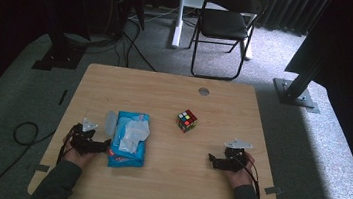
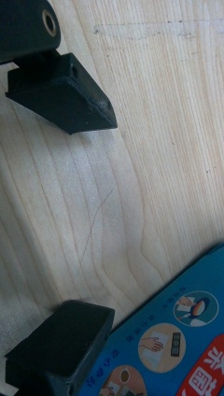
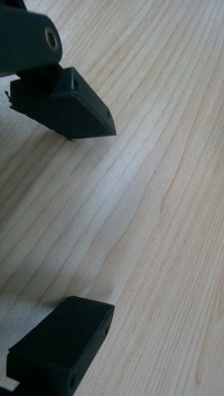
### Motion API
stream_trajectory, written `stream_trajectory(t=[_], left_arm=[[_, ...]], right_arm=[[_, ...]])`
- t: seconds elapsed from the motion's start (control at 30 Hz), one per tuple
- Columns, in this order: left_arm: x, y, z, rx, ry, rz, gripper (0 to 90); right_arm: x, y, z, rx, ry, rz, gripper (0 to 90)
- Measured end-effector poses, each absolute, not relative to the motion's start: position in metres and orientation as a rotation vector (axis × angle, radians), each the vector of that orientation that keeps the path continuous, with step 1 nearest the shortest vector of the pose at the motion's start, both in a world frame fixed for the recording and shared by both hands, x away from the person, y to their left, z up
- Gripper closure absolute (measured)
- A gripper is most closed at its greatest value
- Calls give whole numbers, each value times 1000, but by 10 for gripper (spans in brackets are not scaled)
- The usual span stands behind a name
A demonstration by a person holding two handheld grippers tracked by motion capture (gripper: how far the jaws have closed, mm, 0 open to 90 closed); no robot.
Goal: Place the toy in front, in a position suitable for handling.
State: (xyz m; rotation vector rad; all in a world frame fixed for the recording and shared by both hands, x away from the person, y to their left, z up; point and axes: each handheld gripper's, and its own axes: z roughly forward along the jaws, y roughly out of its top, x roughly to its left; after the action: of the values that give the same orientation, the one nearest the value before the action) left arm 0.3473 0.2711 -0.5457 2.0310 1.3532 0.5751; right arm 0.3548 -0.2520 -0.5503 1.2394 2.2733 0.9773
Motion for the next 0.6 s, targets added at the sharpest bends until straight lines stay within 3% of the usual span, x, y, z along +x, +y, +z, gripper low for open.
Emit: stream_trajectory(t=[0.6], left_arm=[[344, 270, -546, 2026, 1362, 579, 96]], right_arm=[[359, -246, -550, 1250, 2267, 974, 149]])
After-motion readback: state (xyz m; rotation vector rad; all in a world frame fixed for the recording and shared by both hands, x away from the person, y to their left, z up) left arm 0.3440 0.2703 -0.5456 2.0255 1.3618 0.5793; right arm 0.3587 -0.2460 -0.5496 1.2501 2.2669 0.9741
